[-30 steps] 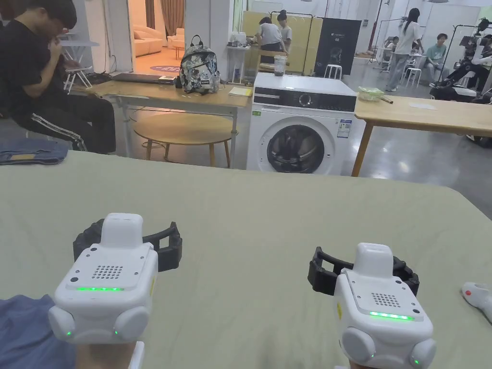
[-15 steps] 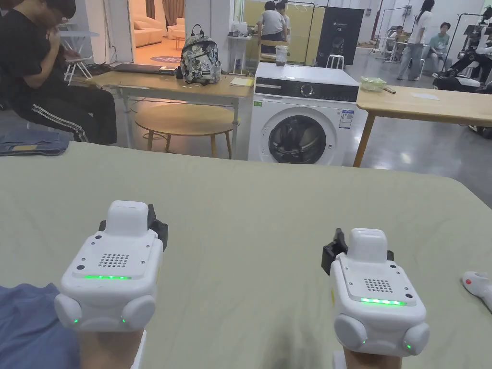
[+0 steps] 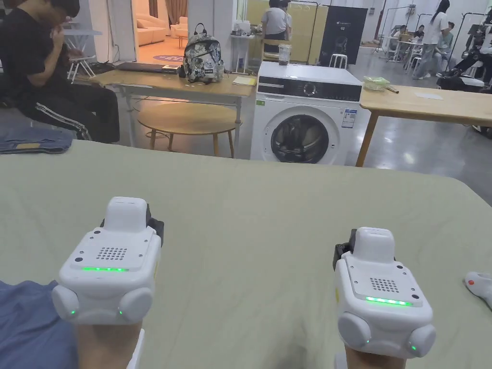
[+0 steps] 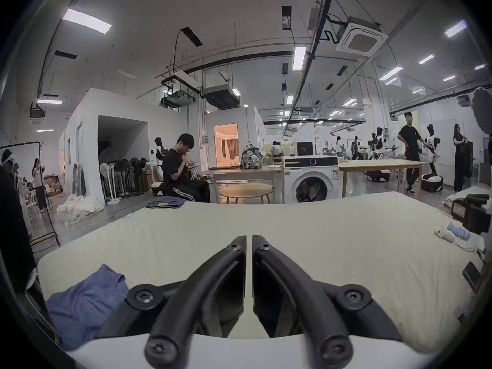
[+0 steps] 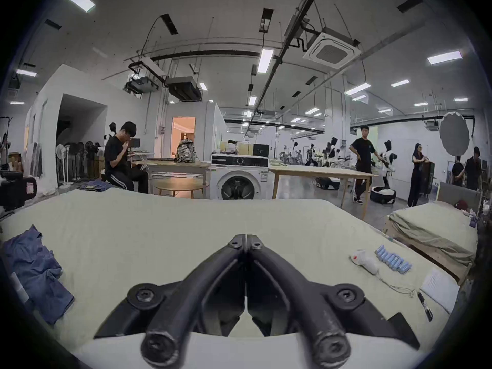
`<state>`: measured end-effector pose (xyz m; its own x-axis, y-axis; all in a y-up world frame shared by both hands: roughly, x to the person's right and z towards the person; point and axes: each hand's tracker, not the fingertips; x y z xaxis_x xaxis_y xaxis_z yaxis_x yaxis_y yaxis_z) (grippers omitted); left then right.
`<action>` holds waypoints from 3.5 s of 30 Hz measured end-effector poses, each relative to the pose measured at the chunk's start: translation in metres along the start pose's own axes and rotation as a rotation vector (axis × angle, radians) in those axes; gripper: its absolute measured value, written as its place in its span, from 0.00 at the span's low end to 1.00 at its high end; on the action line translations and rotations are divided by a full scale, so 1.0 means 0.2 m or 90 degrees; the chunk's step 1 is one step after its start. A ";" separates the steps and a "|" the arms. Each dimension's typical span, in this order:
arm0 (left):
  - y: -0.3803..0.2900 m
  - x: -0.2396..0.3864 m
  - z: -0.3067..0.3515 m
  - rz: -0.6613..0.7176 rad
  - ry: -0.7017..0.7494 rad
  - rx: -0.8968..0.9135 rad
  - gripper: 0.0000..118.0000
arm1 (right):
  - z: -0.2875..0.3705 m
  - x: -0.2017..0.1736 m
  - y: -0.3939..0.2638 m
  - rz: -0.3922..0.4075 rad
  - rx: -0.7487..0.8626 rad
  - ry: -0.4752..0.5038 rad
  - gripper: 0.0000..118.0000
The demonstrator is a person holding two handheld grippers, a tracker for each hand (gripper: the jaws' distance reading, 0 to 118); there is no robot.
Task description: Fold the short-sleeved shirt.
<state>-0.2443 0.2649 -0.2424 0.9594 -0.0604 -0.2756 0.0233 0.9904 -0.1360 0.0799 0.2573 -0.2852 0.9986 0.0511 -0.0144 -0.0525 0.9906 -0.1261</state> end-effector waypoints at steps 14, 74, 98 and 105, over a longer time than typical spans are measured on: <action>-0.02 -0.61 0.14 0.010 0.139 -0.057 0.00 | 0.00 -0.39 0.01 0.013 -0.026 0.114 0.00; -0.54 -1.48 0.01 0.095 0.087 -0.491 0.00 | -0.06 -0.93 -0.27 0.088 -0.153 0.227 0.00; 0.64 -0.81 -0.03 0.013 -0.081 -0.147 0.00 | -0.02 -0.46 -0.01 0.013 -0.074 0.133 0.00; 0.78 -0.24 -0.14 -0.009 -0.211 -0.110 0.00 | 0.03 -0.18 0.05 0.002 -0.047 0.077 0.00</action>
<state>-0.2937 0.4184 -0.2764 0.9989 -0.0021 0.0473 0.0163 0.9528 -0.3033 0.0436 0.2659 -0.2799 0.9903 0.0338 -0.1345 -0.0602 0.9784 -0.1980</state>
